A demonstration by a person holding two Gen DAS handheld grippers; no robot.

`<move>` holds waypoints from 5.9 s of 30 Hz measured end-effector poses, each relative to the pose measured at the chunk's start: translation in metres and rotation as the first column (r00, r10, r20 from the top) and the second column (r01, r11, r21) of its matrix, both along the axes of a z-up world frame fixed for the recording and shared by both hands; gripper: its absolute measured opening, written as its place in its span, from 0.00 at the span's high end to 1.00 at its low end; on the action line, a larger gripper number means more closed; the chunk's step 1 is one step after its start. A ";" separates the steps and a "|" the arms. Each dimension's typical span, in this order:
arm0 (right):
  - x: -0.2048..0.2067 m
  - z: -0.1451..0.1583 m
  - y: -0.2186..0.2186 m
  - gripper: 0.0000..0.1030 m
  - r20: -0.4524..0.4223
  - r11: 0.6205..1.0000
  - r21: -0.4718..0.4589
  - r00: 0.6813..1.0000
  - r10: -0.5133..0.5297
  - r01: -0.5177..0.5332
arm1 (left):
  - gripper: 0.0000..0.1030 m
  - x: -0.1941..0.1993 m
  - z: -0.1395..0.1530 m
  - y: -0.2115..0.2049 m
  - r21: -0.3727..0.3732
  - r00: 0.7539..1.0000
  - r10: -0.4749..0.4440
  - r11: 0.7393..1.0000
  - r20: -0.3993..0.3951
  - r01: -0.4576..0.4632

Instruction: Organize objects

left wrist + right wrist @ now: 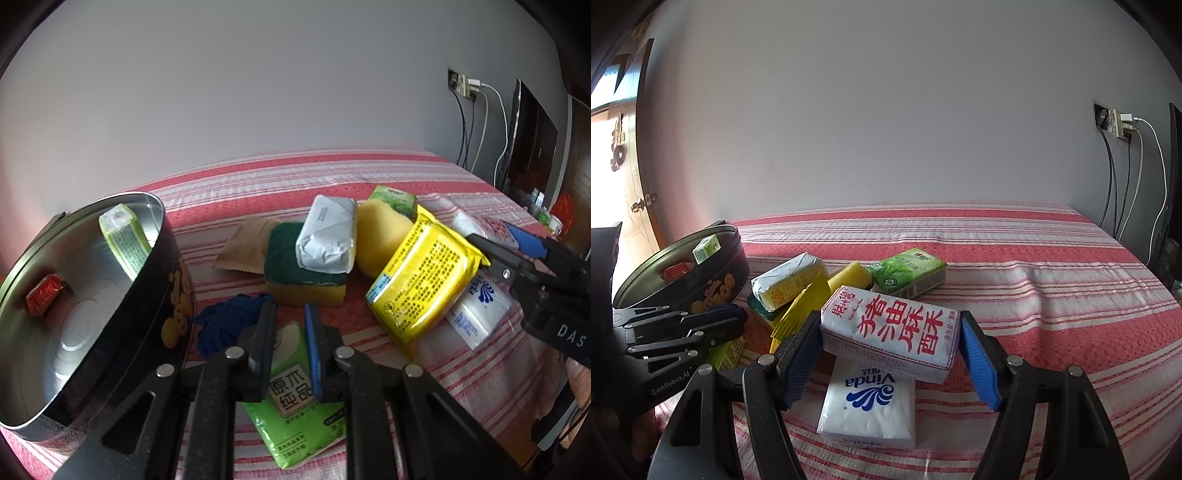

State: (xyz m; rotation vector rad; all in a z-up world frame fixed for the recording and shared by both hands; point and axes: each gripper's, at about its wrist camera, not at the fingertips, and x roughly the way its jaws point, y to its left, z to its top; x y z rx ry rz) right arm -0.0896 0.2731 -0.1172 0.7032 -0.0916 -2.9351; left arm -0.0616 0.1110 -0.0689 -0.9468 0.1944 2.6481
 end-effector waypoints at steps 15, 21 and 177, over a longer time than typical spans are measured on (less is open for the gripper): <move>0.004 -0.005 0.004 0.29 -0.018 1.000 -0.025 1.000 0.000 -0.001 | 0.39 0.012 0.005 -0.023 0.043 0.999 0.039 0.998 -0.026 -0.037; 0.005 -0.005 0.005 0.29 -0.018 1.000 -0.029 1.000 0.003 -0.003 | 0.19 0.033 0.004 -0.017 0.006 0.998 0.056 0.998 -0.029 -0.056; -0.092 0.067 -0.259 0.29 -0.002 0.878 0.100 0.882 0.471 -0.468 | 0.52 -0.011 0.034 -0.203 0.018 0.876 0.446 0.892 -0.183 -0.451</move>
